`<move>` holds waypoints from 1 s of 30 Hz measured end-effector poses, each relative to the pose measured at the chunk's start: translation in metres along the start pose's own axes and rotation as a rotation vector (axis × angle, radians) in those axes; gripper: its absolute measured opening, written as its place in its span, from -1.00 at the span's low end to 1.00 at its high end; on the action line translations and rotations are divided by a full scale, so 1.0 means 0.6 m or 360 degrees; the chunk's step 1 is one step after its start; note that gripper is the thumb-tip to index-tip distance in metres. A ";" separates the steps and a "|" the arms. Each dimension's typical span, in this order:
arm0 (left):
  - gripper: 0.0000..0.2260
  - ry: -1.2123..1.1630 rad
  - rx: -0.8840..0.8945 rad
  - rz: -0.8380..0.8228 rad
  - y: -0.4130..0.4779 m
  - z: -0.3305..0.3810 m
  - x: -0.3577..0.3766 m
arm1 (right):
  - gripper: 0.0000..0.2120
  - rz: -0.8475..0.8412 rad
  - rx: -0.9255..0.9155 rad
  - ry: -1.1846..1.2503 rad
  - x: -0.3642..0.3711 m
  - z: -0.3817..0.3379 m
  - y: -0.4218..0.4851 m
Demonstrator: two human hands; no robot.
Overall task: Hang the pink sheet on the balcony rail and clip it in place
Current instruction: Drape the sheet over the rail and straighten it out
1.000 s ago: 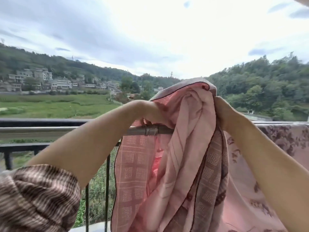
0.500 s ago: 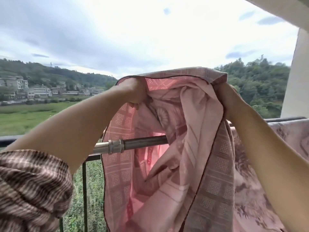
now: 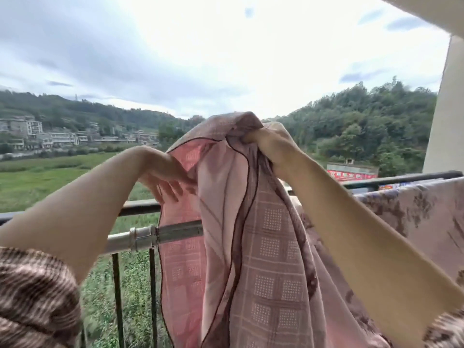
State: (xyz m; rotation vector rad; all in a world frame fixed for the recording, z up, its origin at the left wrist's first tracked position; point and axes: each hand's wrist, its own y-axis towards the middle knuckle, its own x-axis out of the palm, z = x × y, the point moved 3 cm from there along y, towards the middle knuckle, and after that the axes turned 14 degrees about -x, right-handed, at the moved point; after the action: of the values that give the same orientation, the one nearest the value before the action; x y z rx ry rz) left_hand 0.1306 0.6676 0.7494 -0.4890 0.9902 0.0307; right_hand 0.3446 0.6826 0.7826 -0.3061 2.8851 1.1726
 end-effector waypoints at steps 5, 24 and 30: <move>-0.22 -0.0341 0.0404 -0.0263 -0.058 -0.080 0.008 | -0.78 -0.0429 0.0214 -0.0444 0.063 0.028 -0.004; -0.60 -0.0622 0.0162 0.0527 -0.172 -0.121 0.073 | -0.64 -0.0419 0.0069 -0.0286 0.188 -0.054 -0.014; -0.77 -0.1546 0.0456 0.0452 -0.202 -0.165 0.026 | -0.68 -0.0330 0.0001 -0.0281 0.169 -0.057 -0.013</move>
State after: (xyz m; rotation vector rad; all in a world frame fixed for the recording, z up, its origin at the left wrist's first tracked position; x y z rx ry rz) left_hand 0.0902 0.5157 0.7385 -0.0281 0.0915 0.3447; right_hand 0.2488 0.6356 0.7934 -0.4638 2.6291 1.1039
